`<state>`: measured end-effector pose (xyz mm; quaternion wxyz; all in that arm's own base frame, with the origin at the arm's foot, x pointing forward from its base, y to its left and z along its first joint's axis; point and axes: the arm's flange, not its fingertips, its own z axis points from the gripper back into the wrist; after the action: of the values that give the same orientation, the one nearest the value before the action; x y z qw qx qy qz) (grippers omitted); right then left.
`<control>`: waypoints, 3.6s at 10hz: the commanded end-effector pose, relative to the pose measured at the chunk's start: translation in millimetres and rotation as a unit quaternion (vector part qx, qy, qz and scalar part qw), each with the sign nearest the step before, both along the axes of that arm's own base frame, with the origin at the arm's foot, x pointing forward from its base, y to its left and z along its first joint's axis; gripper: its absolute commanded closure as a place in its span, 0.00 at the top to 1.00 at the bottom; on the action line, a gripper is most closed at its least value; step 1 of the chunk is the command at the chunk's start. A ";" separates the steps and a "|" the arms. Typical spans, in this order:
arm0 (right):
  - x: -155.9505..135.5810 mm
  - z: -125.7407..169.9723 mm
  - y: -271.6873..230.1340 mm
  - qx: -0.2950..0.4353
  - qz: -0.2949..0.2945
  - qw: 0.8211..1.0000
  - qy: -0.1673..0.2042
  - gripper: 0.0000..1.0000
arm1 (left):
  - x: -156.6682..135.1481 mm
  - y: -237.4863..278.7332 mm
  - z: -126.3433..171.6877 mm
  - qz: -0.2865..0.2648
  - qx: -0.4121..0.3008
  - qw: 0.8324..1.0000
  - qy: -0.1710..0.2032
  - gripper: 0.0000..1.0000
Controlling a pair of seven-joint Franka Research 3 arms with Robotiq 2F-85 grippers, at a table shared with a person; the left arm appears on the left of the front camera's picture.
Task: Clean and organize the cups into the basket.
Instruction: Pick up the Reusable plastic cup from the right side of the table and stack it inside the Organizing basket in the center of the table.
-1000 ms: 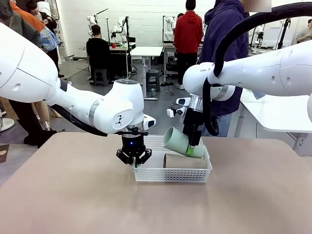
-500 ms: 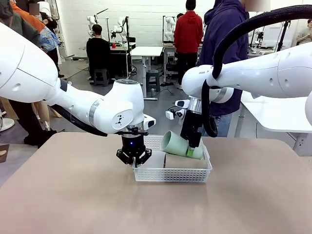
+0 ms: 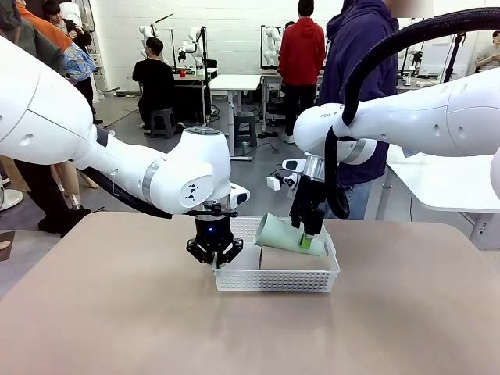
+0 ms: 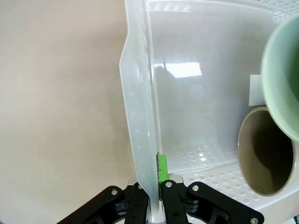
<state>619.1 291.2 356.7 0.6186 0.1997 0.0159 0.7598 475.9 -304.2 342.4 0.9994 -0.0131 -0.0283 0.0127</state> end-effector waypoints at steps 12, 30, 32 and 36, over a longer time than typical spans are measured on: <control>-139.3 105.4 -271.5 0.384 -0.121 0.911 -0.095 1.00 | -1.4 -0.1 0.0 -0.001 0.001 1.000 0.000 0.00; -157.2 -17.5 -501.1 0.549 -0.229 0.794 -0.127 1.00 | -1.4 -0.1 0.0 -0.001 0.001 1.000 0.000 0.00; -157.2 -17.5 -501.1 0.549 -0.229 0.794 -0.127 1.00 | -1.4 -0.1 0.0 -0.001 0.001 1.000 0.000 0.00; -157.2 -17.5 -501.1 0.549 -0.229 0.794 -0.127 1.00 | -1.4 -0.1 0.0 -0.001 0.001 1.000 0.000 0.00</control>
<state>461.7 -210.0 339.2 0.5578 0.4067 -0.5224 0.5005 476.1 -304.0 342.1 0.9994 -0.0130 -0.0281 0.0129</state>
